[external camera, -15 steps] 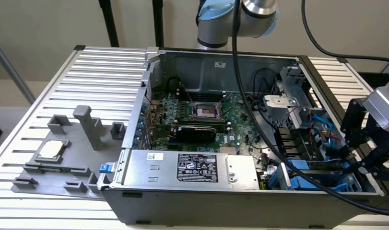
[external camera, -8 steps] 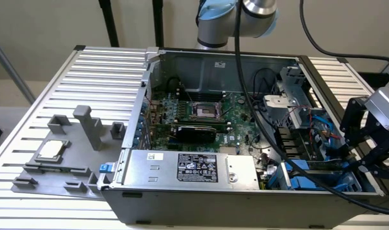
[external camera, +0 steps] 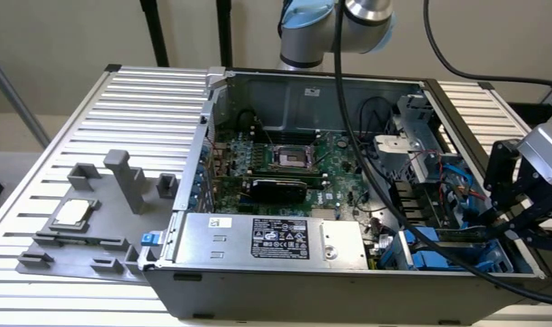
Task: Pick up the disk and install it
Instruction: 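Insert the first disk wire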
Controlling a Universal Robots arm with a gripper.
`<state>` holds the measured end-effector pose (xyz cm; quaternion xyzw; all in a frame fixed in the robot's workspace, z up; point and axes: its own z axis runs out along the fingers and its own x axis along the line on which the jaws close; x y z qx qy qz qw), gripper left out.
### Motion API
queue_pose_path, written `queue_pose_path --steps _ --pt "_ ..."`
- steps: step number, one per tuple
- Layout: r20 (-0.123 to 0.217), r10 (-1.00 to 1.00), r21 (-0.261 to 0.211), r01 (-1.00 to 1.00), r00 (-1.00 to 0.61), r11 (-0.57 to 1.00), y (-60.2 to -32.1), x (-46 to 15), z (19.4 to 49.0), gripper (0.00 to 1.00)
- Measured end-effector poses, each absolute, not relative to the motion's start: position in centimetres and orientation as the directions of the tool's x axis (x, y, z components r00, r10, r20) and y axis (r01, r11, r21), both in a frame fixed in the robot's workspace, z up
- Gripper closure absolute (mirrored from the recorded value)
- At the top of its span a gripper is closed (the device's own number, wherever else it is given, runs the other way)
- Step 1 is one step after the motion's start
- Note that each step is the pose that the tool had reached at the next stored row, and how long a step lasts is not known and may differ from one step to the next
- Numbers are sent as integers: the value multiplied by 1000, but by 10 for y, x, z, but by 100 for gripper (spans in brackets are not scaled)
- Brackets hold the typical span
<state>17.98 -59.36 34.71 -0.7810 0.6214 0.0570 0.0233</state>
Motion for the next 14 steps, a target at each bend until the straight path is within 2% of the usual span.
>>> queue_pose_path --steps 6,9,10,14 --pt "-118 -968 34 -973 223 -228 -593 180 348 73" --pt "-118 -968 35 -973 224 -229 -593 180 348 76" --pt "-118 -967 35 -973 224 -229 -593 180 348 83" --pt "-118 -967 35 -973 224 -229 -592 175 351 83"
